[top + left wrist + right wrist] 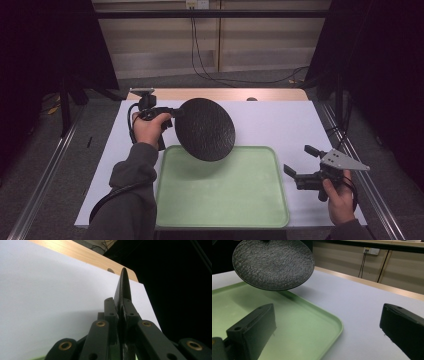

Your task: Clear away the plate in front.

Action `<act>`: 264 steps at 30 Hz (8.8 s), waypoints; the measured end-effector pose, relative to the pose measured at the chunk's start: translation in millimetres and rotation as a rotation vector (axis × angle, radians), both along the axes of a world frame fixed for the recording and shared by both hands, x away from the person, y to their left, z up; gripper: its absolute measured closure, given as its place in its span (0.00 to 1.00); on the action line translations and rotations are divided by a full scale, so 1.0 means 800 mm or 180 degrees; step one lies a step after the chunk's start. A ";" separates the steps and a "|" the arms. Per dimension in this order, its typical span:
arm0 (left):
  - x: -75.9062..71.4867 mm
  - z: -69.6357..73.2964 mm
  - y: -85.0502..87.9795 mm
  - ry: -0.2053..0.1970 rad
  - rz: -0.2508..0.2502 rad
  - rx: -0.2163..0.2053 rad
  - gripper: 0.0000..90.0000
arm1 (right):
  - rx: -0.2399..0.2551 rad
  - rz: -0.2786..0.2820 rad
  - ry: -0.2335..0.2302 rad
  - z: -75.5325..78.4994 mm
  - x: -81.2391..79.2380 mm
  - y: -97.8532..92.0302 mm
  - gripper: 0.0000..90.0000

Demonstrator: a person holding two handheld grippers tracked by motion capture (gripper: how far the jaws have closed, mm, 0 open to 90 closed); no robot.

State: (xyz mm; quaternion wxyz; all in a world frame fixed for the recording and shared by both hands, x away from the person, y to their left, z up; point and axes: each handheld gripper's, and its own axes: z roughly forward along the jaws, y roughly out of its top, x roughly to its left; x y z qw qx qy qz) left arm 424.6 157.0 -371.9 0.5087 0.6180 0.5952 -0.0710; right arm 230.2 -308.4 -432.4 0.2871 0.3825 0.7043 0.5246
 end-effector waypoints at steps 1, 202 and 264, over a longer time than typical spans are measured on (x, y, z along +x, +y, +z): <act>-0.001 0.000 0.000 0.0017 -0.0007 0.0031 0.94 | -0.0001 0.0009 -0.0007 0.000 0.000 0.000 0.00; -0.126 -0.139 -0.018 -0.0102 -0.0483 0.0441 0.85 | -0.0080 0.0110 -0.0029 -0.002 0.001 0.007 0.01; -0.118 -0.099 0.039 -0.1194 -0.0352 0.0561 0.17 | -0.0126 0.0165 -0.0024 -0.003 0.007 0.013 0.01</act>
